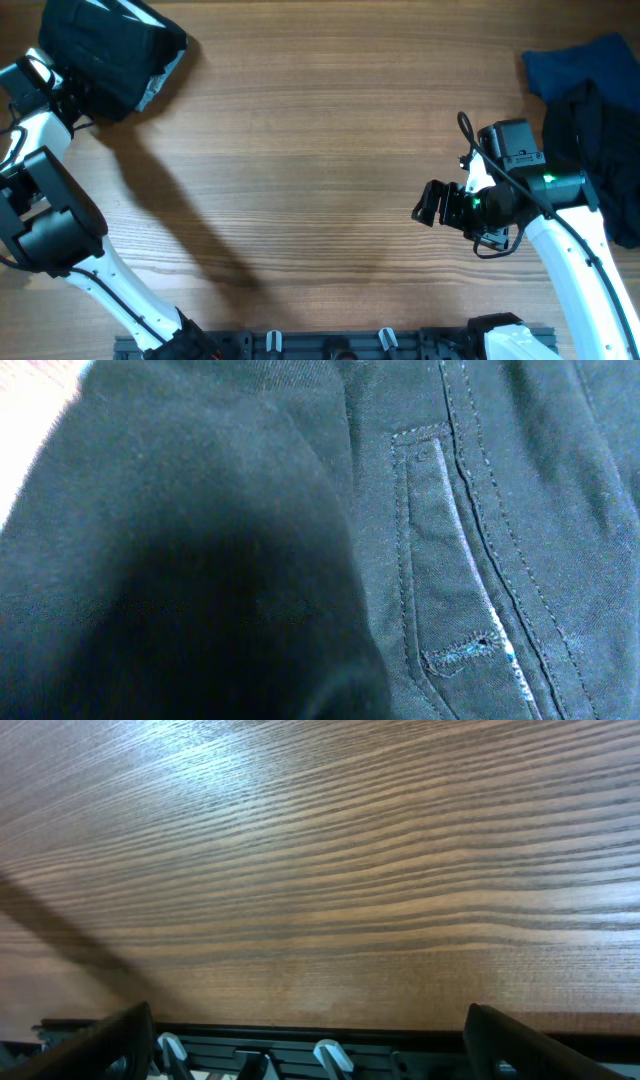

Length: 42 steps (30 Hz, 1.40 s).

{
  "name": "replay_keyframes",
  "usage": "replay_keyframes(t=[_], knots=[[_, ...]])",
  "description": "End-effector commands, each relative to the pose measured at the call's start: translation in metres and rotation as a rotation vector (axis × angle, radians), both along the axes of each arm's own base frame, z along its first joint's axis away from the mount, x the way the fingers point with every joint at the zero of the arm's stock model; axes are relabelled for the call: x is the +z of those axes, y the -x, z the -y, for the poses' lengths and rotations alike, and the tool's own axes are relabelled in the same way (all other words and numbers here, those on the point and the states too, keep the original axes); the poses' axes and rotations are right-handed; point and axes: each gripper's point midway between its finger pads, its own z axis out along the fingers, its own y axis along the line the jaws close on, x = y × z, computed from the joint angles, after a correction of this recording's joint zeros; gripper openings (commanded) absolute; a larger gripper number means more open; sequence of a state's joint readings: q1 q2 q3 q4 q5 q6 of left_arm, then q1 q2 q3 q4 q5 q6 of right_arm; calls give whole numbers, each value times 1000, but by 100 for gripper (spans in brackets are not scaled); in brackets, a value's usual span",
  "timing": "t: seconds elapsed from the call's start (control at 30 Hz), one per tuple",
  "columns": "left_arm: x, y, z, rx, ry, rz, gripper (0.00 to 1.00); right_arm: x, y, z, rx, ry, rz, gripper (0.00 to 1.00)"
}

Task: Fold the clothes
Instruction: 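Lower the trousers onto the denim stack with the left gripper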

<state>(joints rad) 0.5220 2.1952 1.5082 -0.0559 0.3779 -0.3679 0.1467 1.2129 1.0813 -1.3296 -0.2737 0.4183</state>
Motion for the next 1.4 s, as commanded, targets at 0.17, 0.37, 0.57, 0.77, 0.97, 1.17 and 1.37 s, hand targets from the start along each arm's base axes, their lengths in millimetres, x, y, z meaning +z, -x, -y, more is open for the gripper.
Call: replay_keyframes(t=[0.17, 0.37, 0.57, 0.77, 0.97, 1.17, 1.37], knots=[[53, -12, 43, -118, 40, 91, 4, 0, 6, -2, 22, -19, -23, 100], [101, -26, 82, -190, -7, 174, 39, 1, 1, -3, 22, -21, -3, 100], [91, -34, 125, -260, 5, 147, 55, 1, 4, -3, 24, -20, -13, 100], [77, -28, 126, -239, -1, 77, 96, 1, 4, -3, 30, -19, -12, 100], [65, -15, 115, -208, 19, 11, 100, 1, 4, -3, 47, -18, -8, 100], [69, 0, 93, -105, 184, -7, 100, 0, 6, -2, 51, -17, -14, 100], [131, 15, 107, -328, 402, 186, 99, 1, 4, -2, 72, -16, -1, 100]])
